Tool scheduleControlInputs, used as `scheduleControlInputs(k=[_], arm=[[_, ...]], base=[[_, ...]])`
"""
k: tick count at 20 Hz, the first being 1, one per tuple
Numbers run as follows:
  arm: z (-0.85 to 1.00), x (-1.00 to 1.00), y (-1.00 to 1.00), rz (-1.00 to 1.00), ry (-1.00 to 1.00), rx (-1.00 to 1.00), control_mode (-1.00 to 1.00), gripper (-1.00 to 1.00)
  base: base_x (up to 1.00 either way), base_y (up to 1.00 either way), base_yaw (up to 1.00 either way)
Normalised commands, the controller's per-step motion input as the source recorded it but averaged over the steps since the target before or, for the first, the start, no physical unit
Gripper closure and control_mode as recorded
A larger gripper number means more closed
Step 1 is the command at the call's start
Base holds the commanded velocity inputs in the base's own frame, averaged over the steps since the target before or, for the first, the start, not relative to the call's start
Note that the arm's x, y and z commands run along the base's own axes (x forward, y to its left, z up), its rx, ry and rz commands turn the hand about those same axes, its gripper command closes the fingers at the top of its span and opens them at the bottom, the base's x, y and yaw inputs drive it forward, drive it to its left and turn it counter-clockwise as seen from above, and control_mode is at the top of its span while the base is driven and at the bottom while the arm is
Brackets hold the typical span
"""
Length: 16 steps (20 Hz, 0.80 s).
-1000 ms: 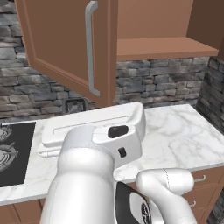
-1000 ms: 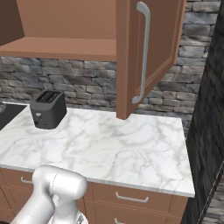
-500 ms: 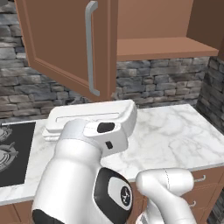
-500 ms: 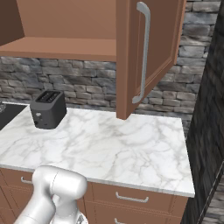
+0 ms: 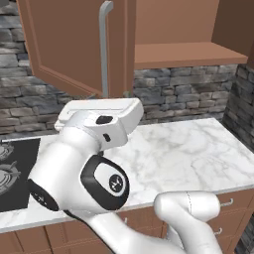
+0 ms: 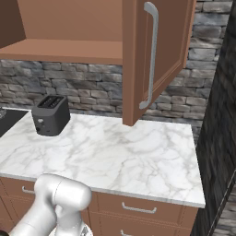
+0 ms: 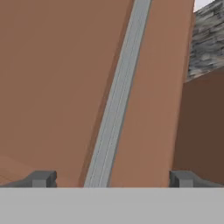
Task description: Open the cabinet. Pick the soap dispenser and place it next to the sink. Then close the cabinet.
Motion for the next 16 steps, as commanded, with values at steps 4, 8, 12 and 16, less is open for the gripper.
scheduleControlInputs(k=[4,8,12,16], arm=[[0.02,0.51,-0.13,-0.22,0.00,0.00,-1.00,-1.00],[0.06,0.48,-0.25,-0.22,0.00,0.00,-1.00,-1.00],[0.02,0.70,-0.45,-0.09,0.00,0.02,-1.00,-1.00],[0.00,0.63,-0.63,0.03,0.00,0.05,-1.00,-1.00]], base=[[0.00,0.00,0.00],[0.00,0.00,0.00],[0.00,0.00,0.00],[0.00,0.00,0.00]])
